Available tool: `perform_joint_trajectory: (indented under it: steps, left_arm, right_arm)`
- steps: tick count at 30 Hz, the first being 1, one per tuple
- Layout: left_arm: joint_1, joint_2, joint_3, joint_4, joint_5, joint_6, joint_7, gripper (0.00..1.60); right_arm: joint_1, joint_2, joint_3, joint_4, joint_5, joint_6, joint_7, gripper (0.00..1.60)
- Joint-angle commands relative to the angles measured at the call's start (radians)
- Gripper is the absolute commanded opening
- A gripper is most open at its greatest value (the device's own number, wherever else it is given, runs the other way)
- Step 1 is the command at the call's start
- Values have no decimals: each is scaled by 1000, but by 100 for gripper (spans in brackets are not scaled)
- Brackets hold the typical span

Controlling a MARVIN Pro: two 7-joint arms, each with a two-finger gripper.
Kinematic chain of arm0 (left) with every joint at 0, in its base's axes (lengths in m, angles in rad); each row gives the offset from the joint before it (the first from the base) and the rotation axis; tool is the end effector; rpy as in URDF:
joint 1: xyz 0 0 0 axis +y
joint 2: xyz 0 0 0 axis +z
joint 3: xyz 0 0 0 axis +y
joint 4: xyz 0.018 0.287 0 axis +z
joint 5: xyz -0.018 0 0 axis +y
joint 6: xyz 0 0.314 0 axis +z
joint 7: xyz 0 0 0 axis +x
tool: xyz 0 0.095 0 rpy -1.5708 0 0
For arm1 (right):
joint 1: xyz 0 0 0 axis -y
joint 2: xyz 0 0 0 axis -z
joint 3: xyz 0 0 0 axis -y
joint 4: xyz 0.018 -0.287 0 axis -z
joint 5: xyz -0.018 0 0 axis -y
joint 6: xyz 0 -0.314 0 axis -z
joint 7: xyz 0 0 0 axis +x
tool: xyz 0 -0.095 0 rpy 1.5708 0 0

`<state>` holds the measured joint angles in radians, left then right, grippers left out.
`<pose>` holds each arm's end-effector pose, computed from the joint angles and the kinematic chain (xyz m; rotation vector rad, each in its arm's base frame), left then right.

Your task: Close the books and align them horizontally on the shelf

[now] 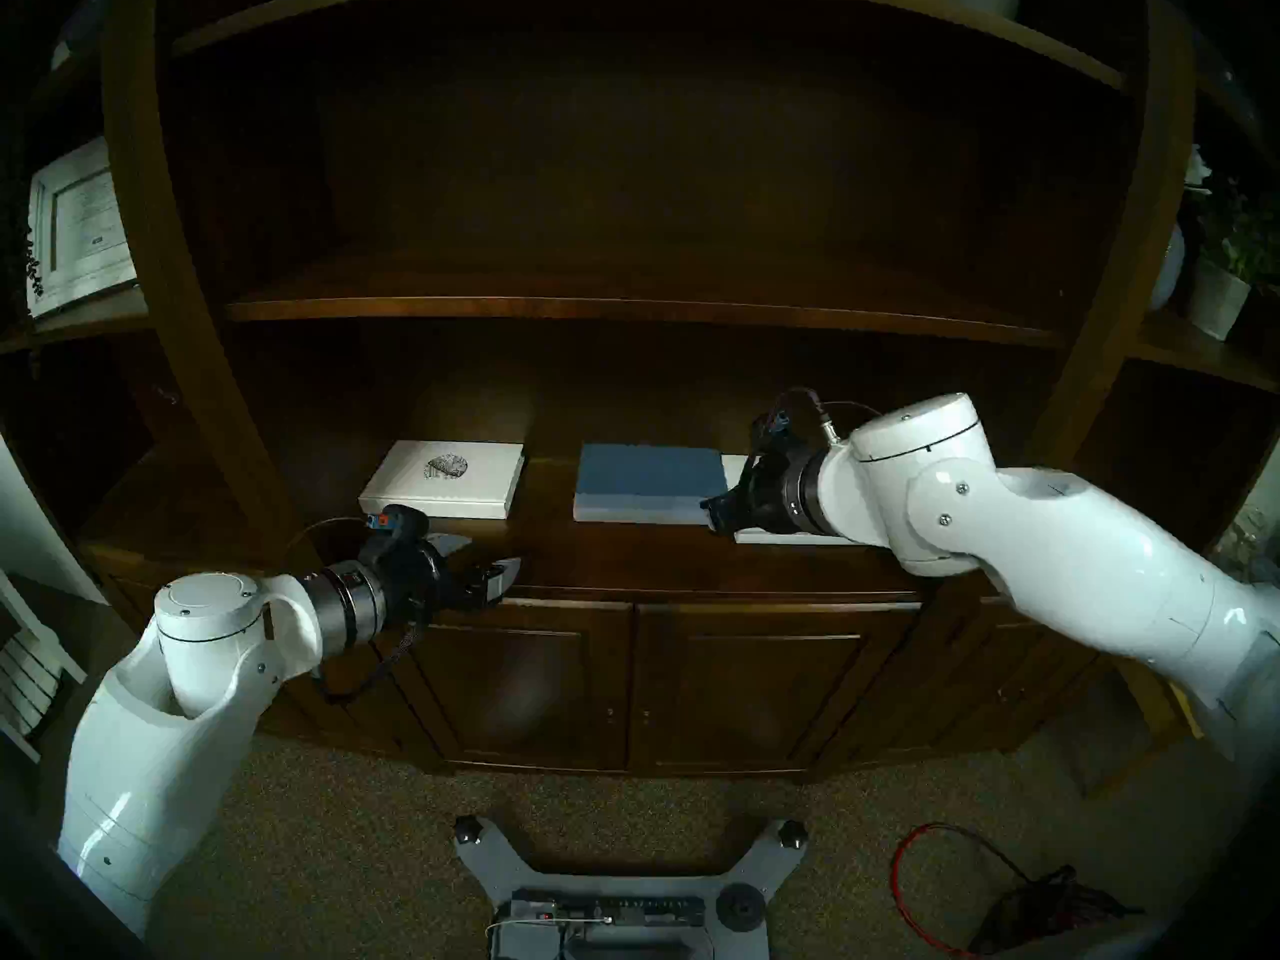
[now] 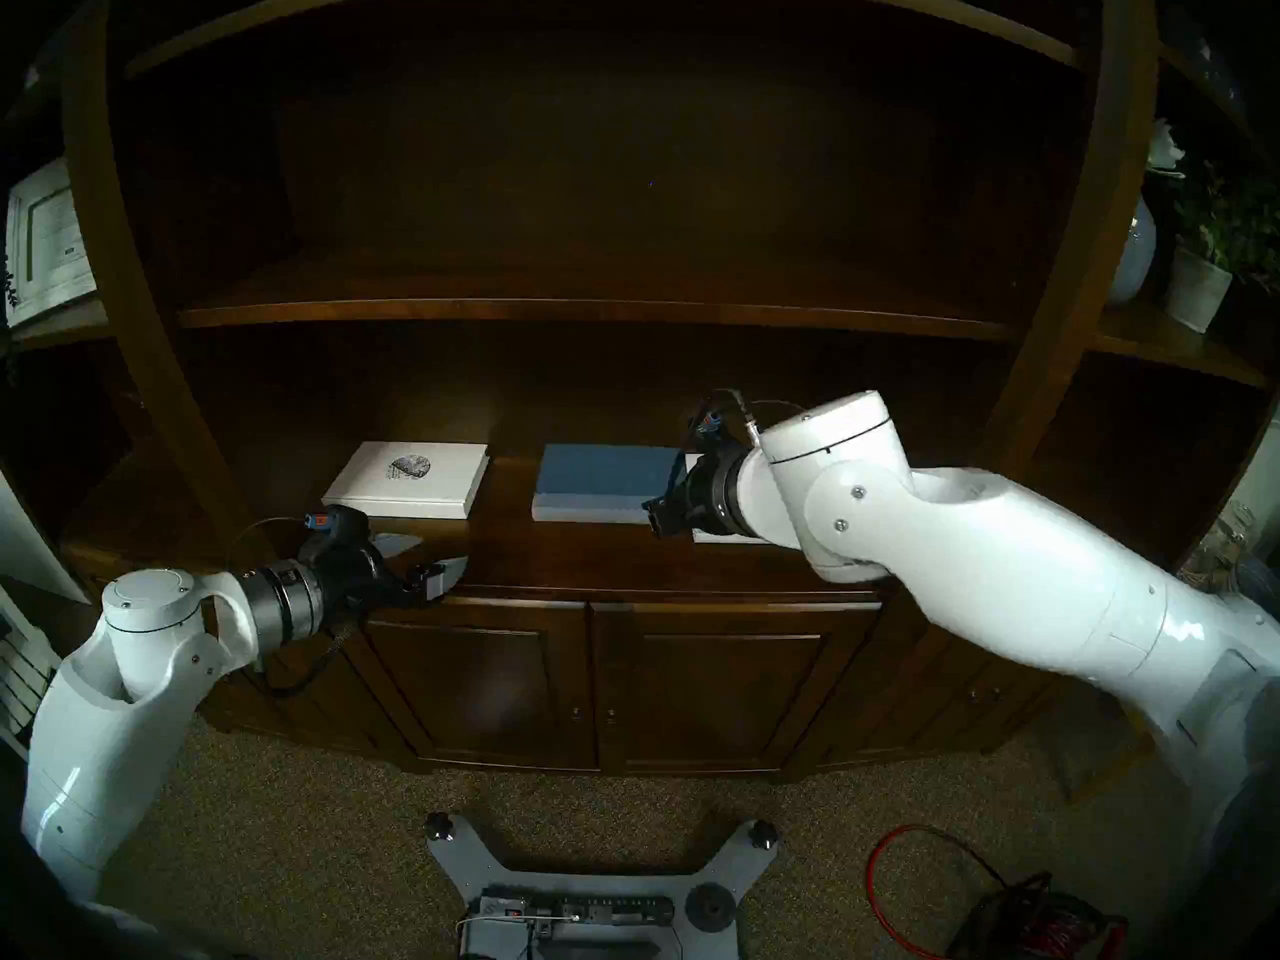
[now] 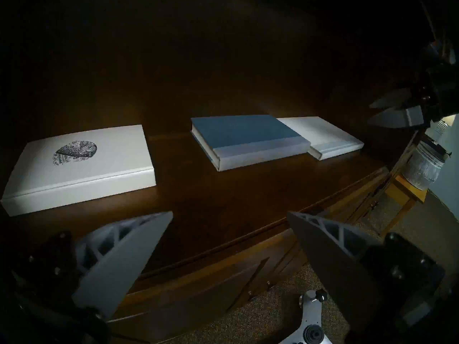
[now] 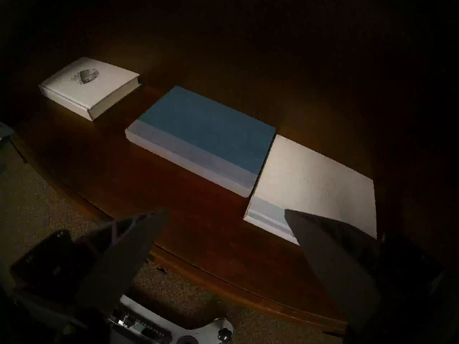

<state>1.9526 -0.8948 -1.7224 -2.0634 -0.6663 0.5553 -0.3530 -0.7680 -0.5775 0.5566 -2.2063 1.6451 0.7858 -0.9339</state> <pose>0.3162 0.0855 -0.2370 2.3173 -0.4990 1.4112 0.3603 0.0527 -0.1396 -2.7695 -0.7020 -1.2666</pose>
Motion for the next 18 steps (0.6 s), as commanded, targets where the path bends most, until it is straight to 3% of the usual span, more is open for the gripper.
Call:
perform_joint_trajectory:
  steps: [1,8,18]
  left_arm:
    - [-16,2,-9,-16,-1,-6,-1,160]
    - [-16,2,-8,-15,-1,-5,-1,160]
    - [-17,3,-9,-16,-1,-5,-2,160]
  right_arm:
    - [-5,97,30,-117,-13,-19,-4,160]
    - [-15,171,36,-226,-13,-31,-8,160]
    - [-26,261,44,-237,-12,-59,-4,160]
